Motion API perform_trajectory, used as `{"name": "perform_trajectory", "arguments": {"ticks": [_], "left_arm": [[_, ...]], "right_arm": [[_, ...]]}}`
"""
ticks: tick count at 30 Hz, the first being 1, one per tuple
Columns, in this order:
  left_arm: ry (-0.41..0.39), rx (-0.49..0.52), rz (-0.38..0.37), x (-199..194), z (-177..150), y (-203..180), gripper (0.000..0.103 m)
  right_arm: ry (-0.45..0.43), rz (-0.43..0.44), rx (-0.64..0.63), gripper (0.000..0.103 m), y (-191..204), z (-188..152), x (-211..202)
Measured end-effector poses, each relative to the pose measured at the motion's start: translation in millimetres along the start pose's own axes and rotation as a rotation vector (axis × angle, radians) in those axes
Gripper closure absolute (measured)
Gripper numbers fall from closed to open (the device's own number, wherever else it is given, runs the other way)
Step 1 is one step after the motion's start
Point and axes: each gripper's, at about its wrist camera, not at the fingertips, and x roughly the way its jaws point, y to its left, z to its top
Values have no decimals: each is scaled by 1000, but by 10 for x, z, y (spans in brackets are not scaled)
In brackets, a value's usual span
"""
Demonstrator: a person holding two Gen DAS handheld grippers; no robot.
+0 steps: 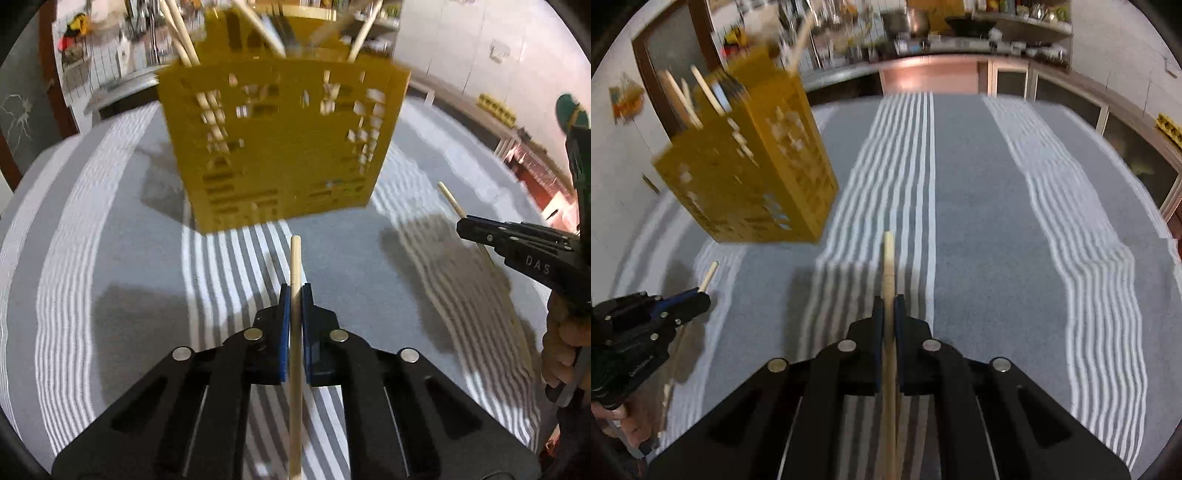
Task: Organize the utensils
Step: 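Lift and carry both chopsticks upright over the yellow caddy with both grippers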
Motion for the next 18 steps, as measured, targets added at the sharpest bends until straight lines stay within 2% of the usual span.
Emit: {"name": "perform_trajectory", "arguments": {"ticks": [10,18], "left_arm": [[-264,-66,-44,-1017,-131,145,99],[-340,-59,-31,-1430,-205,99,99]], "right_arm": [[-312,95,3,97,104,-143,-985],[-422,108,-32,97,239,-259,-1305]]}}
